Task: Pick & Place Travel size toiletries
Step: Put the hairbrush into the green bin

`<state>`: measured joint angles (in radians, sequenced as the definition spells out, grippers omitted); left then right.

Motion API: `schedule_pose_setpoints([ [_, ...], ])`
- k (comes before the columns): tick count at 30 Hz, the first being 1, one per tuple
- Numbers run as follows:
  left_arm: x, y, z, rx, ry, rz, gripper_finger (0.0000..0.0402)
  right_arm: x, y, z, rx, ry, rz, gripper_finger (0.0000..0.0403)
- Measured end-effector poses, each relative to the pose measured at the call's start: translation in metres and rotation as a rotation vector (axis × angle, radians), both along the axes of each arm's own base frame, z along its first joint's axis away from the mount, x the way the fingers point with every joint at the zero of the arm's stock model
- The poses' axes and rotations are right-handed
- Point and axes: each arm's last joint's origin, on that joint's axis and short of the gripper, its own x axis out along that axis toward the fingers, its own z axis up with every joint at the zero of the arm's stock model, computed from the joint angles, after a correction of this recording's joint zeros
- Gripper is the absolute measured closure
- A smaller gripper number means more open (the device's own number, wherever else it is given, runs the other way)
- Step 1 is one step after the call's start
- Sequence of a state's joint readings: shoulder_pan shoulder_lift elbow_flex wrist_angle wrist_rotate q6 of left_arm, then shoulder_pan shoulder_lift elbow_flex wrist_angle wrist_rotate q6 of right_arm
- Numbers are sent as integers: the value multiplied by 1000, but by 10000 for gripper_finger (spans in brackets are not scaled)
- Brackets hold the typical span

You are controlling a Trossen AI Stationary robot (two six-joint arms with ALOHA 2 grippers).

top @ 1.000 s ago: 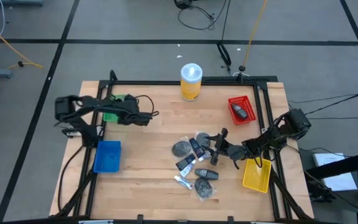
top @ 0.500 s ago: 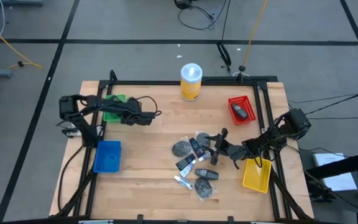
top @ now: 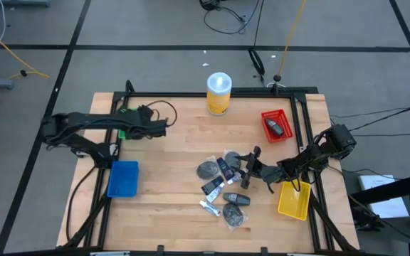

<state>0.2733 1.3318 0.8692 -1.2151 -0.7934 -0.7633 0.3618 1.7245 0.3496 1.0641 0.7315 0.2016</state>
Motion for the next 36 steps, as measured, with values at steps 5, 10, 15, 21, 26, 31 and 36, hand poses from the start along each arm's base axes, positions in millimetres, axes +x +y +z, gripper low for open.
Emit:
schedule_pose_setpoints([
  [5,8,-18,22,87,-252,-141,167,0,0,0,0,0,0,203],
  [10,13,-36,28,37,-355,-238,196,0,0,0,10,-2,0,203],
  [15,0,-32,21,-79,-301,-87,252,0,0,0,19,-5,-3,203],
  [21,-12,-19,7,-53,-223,28,339,0,0,0,18,-2,-3,203],
  [26,-21,-8,-22,-62,-208,73,396,0,0,0,18,-2,-3,203],
  [31,-31,0,-43,-105,-232,140,382,0,0,-1,18,-1,-3,203],
  [36,-37,7,-57,-194,-243,140,398,0,0,-1,18,-1,-3,203],
])
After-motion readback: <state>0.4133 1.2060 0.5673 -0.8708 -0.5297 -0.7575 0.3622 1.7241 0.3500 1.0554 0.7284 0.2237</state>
